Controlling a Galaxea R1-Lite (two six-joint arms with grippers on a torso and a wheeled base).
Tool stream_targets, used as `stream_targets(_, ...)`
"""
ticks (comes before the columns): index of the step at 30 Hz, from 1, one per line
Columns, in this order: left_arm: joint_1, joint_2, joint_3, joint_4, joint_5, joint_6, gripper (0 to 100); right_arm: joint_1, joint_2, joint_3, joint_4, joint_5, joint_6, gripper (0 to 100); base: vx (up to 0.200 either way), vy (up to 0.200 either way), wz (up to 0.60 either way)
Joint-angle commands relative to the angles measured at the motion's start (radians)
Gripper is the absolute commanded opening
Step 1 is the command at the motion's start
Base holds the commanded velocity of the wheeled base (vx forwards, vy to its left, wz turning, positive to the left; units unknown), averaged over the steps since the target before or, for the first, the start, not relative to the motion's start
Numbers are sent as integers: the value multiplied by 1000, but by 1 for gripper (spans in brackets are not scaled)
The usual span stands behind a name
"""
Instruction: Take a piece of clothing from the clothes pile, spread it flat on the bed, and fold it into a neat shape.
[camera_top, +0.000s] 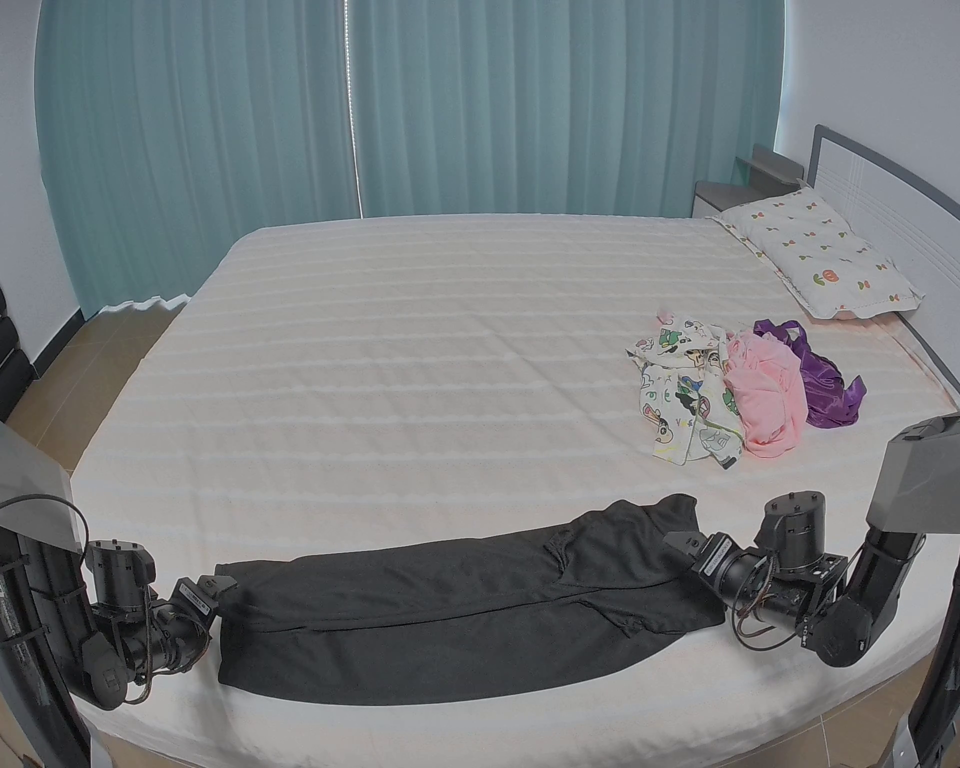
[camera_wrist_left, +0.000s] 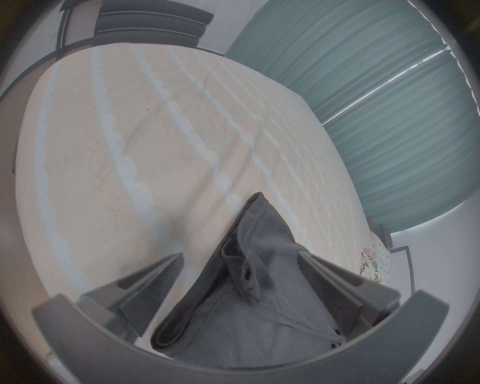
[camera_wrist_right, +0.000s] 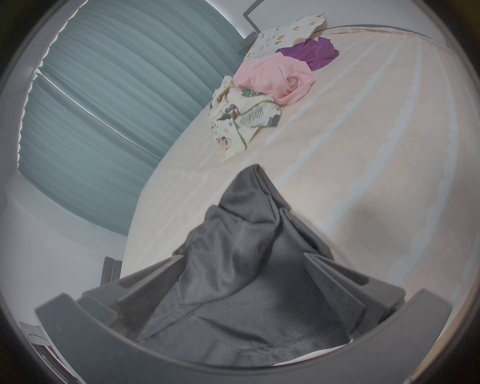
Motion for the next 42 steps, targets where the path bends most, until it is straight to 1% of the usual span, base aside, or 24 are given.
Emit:
stream_targets(1,22,-99,18,40,-15,-36,100,-77,-126,9,3,24,-1,100,0,0,0)
stream_targets(2,33,-131,18,43,-18,-39,100,-86,-145,8,8,36,-2,100,0,0,0)
stream_targets(4,58,-200,18,49,-55,-43,100,-99,-177,5,13,65,-10,100,0,0,0)
stream_targets(5,58,-200,18,49,-55,-43,100,-99,-177,5,13,65,-10,100,0,0,0)
stream_targets(6,87,-268,18,93,-113,-46,100,-99,-192,-1,14,90,-34,100,0,0,0)
stream_targets(10,142,-373,16,173,-211,-46,100,-88,-202,-26,14,110,-99,100,0,0,0)
stream_targets(12,185,-413,16,194,-265,-44,100,-68,-197,-46,16,148,-140,100,0,0,0)
stream_targets(13,194,-418,16,198,-276,-44,100,-65,-196,-49,17,157,-149,100,0,0,0)
stream_targets(15,222,-423,16,211,-323,-44,100,-54,-188,-77,54,223,-188,100,0,0,0)
stream_targets(17,233,-423,16,225,-336,-43,100,-51,-179,-124,131,285,-208,100,0,0,0)
stream_targets(20,234,-426,15,236,-340,-39,100,-53,-168,-207,246,335,-209,100,0,0,0)
stream_targets(22,233,-418,15,240,-340,-38,100,-51,-134,-288,358,344,-231,100,0,0,0)
stream_targets(24,233,-416,16,240,-340,-38,100,-54,-96,-357,454,346,-288,100,0,0,0)
stream_targets(26,233,-413,15,240,-340,-38,100,-63,-68,-399,519,352,-330,100,0,0,0)
stream_targets(28,231,-415,16,242,-340,-38,100,-74,-39,-437,568,355,-353,100,0,0,0)
stream_targets(32,226,-415,16,268,-342,-36,100,-82,32,-494,617,355,-396,100,0,0,0)
stream_targets(38,217,-415,16,276,-342,-33,100,-102,38,-485,619,349,-456,100,0,0,0)
stream_targets(42,203,-416,16,287,-342,-33,100,-109,41,-474,619,348,-467,100,0,0,0)
